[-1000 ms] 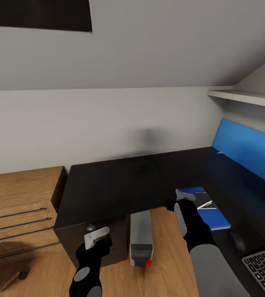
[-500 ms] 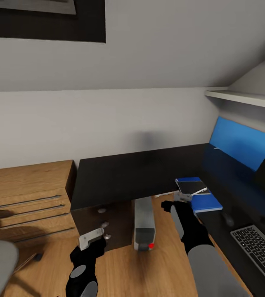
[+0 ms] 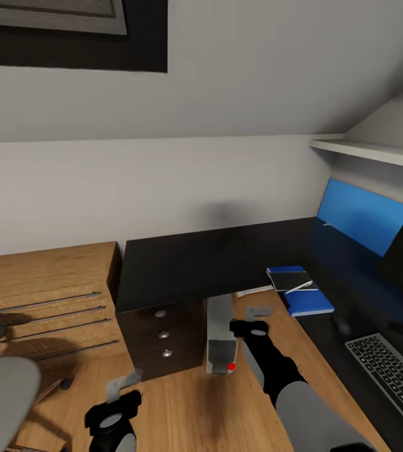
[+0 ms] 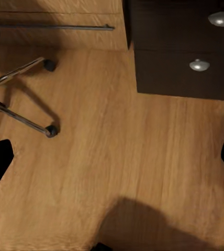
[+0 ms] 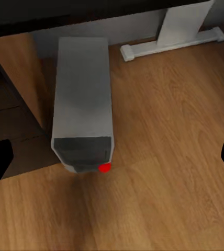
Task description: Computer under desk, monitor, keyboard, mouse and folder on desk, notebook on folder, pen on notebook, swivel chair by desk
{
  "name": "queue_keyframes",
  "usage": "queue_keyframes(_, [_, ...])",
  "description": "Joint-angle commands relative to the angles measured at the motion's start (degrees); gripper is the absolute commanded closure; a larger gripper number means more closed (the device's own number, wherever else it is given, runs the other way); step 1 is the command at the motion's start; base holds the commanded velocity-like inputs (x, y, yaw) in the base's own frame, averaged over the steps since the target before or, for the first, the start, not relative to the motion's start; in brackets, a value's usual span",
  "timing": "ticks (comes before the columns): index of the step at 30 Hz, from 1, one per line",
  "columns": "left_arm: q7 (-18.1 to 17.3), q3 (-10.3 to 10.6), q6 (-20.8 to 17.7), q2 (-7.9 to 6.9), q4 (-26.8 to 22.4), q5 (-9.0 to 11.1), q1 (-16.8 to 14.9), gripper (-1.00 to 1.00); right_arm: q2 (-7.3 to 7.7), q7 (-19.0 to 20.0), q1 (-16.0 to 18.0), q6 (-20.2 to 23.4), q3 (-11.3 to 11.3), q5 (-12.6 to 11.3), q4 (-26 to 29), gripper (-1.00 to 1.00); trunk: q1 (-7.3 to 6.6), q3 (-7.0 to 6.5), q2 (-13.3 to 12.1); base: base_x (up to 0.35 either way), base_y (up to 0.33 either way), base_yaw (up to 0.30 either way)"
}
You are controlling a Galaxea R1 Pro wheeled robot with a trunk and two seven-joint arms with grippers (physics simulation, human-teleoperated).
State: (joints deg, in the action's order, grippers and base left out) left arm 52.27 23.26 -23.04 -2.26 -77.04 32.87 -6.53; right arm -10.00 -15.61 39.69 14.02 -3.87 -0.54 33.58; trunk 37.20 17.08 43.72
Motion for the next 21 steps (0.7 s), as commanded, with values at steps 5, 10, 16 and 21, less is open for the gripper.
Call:
queue_keyframes(5, [-0.09, -0.1, -0.23, -0.21, 7.98, 0.23, -0.07, -1.0, 0.0, -0.29, 0.04, -12.42, -3.47, 0.02, -12.94, -1.0, -1.09, -0.83, -1.95, -0.007, 0.003, 0.0])
queue_keyframes(10, [-2.79, -0.13, 0.11, -0.22, 12.93, 0.12, -0.07, -1.0, 0.0, -0.11, 0.04, -23.19, -4.23, 0.15, -24.37, -1.0, -2.19, -1.72, -3.96, -0.002, 0.001, 0.0])
queue_keyframes(16, [-7.3, -0.14, 2.97, -0.27, 21.72, -0.13, -0.07, -1.0, 0.0, 0.02, -2.26, -33.26, -4.33, 0.33, -32.68, -1.0, -3.51, -2.8, -6.36, 0.0, 0.0, 0.0])
queue_keyframes(21, [-9.04, -0.03, 13.07, -0.2, 30.25, -0.17, -0.07, -1.0, 1.06, 0.04, -9.38, -36.39, -4.41, 0.33, -34.12, -1.0, -4.61, -3.7, -8.37, 0.0, 0.0, 0.0])
